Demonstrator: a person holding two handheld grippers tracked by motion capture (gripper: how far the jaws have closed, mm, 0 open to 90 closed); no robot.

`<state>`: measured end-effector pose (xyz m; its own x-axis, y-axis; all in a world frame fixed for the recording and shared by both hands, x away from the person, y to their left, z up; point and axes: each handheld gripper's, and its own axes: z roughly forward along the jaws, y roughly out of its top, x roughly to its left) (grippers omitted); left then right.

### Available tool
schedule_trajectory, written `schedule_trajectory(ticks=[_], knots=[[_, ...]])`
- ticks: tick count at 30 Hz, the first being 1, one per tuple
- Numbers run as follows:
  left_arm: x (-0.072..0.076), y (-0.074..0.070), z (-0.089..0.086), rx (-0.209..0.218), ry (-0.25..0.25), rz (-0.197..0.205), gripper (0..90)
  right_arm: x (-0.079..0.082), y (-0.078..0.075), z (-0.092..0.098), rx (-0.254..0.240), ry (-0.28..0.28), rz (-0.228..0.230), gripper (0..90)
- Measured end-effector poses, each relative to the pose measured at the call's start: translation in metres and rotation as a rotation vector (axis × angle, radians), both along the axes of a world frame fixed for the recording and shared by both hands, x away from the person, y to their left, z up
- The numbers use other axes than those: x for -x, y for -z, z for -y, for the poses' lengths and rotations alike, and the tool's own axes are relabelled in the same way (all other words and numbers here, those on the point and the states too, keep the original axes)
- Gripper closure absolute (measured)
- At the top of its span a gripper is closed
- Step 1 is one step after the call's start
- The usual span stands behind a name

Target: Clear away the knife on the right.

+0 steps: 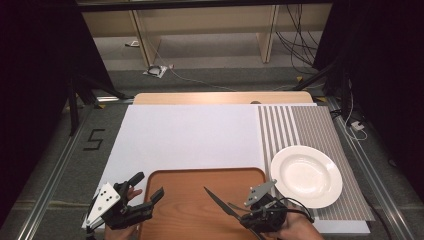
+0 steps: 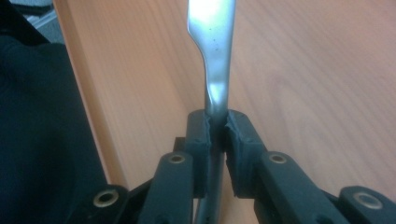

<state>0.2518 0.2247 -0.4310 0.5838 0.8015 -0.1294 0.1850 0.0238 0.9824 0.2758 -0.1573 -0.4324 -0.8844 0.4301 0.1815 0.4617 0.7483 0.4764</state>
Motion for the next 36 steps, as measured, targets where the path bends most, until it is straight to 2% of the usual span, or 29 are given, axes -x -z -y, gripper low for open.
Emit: schedule_trajectory(ticks=[7, 16, 25, 26, 28, 29, 32, 36], knots=[[0.0, 0.0, 0.001, -0.002, 0.004, 0.001, 17.5, 0.001, 0.005, -0.005, 0.062, -0.017, -0.018, 80.8], [0.0, 0.001, 0.001, -0.003, 0.005, -0.002, 17.5, 0.006, 0.015, -0.02, 0.188, -0.033, 0.003, 80.6], [0.0, 0.001, 0.001, -0.003, 0.005, 0.0, 17.5, 0.008, 0.021, -0.026, 0.235, -0.02, 0.008, 78.7], [0.0, 0.0, 0.001, -0.002, 0.005, 0.0, 17.5, 0.008, 0.021, -0.026, 0.229, -0.018, 0.012, 77.5], [0.0, 0.0, 0.001, -0.002, 0.005, 0.0, 17.5, 0.008, 0.017, -0.024, 0.19, -0.02, 0.028, 64.6], [0.0, 0.0, 0.001, -0.002, 0.005, 0.0, 17.5, 0.008, 0.014, -0.024, 0.178, -0.018, 0.039, 63.3], [0.0, 0.0, 0.001, -0.003, 0.005, 0.0, 17.5, 0.011, 0.005, -0.021, 0.077, -0.031, 0.109, 64.0], [0.0, 0.001, 0.001, -0.005, 0.003, 0.0, 17.5, 0.016, 0.002, -0.023, 0.006, -0.068, 0.172, 71.4]])
